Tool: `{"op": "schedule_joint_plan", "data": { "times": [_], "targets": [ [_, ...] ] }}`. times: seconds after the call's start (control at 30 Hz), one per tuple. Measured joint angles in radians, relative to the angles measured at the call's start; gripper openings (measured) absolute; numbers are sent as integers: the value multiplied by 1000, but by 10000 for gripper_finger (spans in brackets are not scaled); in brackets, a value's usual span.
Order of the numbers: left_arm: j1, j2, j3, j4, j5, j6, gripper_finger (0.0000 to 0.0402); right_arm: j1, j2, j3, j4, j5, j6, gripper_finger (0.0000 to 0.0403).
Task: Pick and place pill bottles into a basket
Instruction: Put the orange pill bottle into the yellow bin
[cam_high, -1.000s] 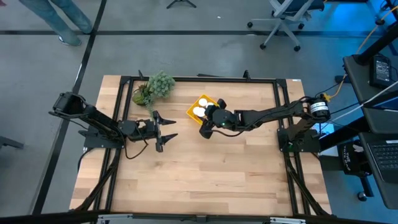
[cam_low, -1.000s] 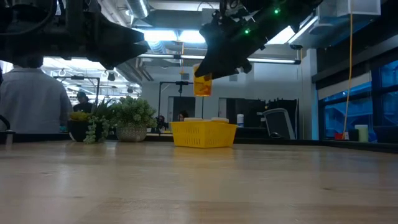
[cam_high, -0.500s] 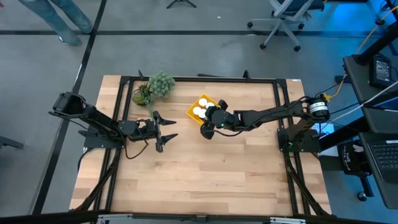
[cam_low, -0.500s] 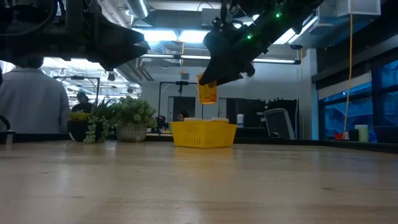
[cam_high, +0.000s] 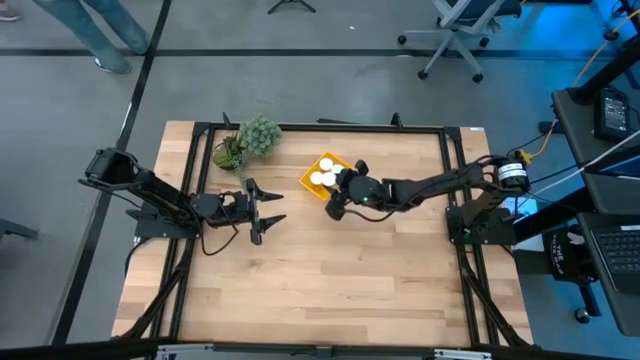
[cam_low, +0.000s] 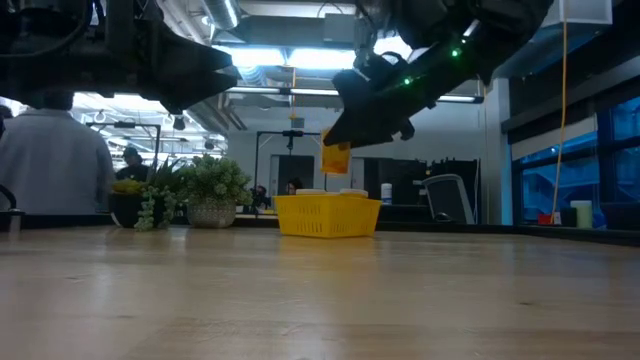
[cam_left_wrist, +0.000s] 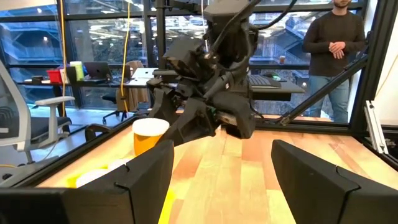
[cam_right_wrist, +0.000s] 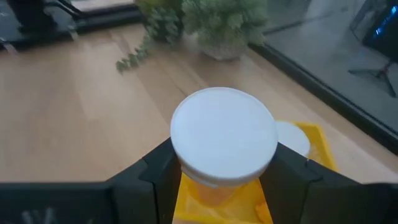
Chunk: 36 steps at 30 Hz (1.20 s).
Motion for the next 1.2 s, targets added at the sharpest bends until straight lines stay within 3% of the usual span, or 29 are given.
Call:
{"op": "schedule_joint_plan", "data": {
  "times": [0.17, 0.63, 1.2],
  "targets": [
    [0, 0, 0, 0, 0, 0, 265, -18, 0, -2, -41, -3, 22, 181],
    [0, 0, 0, 0, 0, 0, 265, -18, 67, -37, 120, -3, -2, 181],
    [0, 0, 0, 0, 0, 0, 265, -63, 115, -38, 124, -14, 11, 178]
  ]
}}
